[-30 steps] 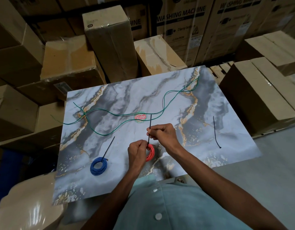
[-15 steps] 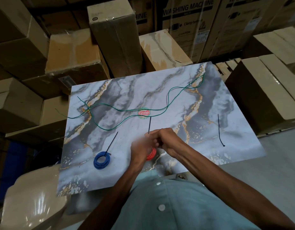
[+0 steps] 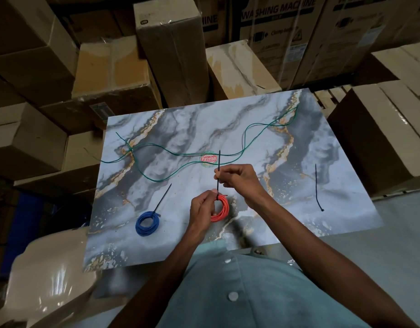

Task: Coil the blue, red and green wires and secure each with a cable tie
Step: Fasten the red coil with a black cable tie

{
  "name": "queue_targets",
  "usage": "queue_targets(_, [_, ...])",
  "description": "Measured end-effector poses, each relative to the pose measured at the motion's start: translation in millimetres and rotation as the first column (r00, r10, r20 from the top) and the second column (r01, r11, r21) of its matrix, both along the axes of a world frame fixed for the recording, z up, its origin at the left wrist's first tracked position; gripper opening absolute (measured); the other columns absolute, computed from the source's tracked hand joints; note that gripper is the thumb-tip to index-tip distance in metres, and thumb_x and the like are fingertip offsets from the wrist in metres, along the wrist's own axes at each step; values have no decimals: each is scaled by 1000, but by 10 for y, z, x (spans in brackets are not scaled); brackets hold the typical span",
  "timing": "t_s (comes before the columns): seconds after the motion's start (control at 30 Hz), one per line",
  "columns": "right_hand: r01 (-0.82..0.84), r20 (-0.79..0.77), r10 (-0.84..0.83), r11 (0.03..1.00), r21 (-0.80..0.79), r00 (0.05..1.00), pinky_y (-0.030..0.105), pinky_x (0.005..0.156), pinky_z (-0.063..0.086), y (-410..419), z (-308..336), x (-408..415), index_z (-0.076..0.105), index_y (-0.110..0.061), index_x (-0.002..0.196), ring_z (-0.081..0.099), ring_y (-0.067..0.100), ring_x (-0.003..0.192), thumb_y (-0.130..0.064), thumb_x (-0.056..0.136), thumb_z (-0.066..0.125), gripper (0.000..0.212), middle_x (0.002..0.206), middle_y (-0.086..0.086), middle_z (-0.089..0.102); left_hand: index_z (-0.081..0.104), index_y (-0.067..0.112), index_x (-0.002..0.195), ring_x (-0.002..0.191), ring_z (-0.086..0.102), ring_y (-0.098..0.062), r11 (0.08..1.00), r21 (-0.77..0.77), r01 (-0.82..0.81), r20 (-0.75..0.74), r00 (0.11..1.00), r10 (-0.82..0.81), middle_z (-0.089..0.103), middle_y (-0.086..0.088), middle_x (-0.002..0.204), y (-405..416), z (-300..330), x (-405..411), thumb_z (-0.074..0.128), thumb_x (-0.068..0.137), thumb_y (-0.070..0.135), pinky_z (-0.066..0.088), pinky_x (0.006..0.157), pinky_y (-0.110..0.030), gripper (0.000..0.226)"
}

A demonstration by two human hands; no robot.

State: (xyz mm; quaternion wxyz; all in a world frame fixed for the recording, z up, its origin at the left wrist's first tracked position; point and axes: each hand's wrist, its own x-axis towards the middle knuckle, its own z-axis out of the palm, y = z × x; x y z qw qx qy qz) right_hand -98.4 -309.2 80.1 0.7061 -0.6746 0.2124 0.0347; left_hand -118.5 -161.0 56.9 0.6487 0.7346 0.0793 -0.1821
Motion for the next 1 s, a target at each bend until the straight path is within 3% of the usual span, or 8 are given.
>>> queue_targets(0.3, [-46, -83, 55, 994, 104, 995, 25, 67, 55, 47, -56, -77, 77, 3, 103, 67, 18, 71, -5, 94, 70, 13, 87, 17, 74, 67, -2, 76, 51, 28, -12, 991, -83, -109, -90, 991, 102, 32, -2, 54, 30, -7, -10, 61, 92, 33, 26, 53, -29, 39])
queue_targets(0.47, [-25, -42, 28, 998, 54, 999, 25, 65, 56, 77, -32, -97, 79, 4, 92, 65, 20, 69, 2, 89, 70, 9, 83, 24, 74, 69, 11, 65, 52, 34, -13, 992, -61, -112, -92, 990, 106, 38, 0, 52, 23, 44, -20, 64, 85, 32, 36, 59, -28, 29])
queue_targets(0.6, [51, -37, -51, 998, 22, 998, 25, 65, 56, 101, -48, -70, 81, 1, 91, 69, 18, 66, 4, 85, 70, 13, 79, 17, 77, 60, 19, 50, 51, 36, -14, 991, -9, -130, -71, 989, 129, 42, 3, 48, -27, 82, 0, 64, 90, 14, 36, 59, -30, 41])
queue_targets(0.87, [118, -42, -120, 992, -42, 992, 25, 64, 56, 212, -144, -33, 82, -1, 88, 68, 17, 64, 4, 84, 70, 14, 77, 14, 77, 66, 13, 58, 45, 39, -6, 984, 40, -171, -66, 983, 173, 47, 11, 43, 10, 46, 19, 65, 90, 16, 38, 54, -24, 32])
queue_targets(1.0, [44, -14, -44, 999, -27, 999, 31, 73, 61, 289, -223, -15, 81, -8, 97, 72, 19, 74, -4, 92, 70, 13, 87, 12, 79, 72, 14, 70, 60, 51, -8, 978, 56, -199, -87, 975, 203, 58, 5, 58, 96, 34, 82, 65, 93, 25, 44, 53, -17, 26])
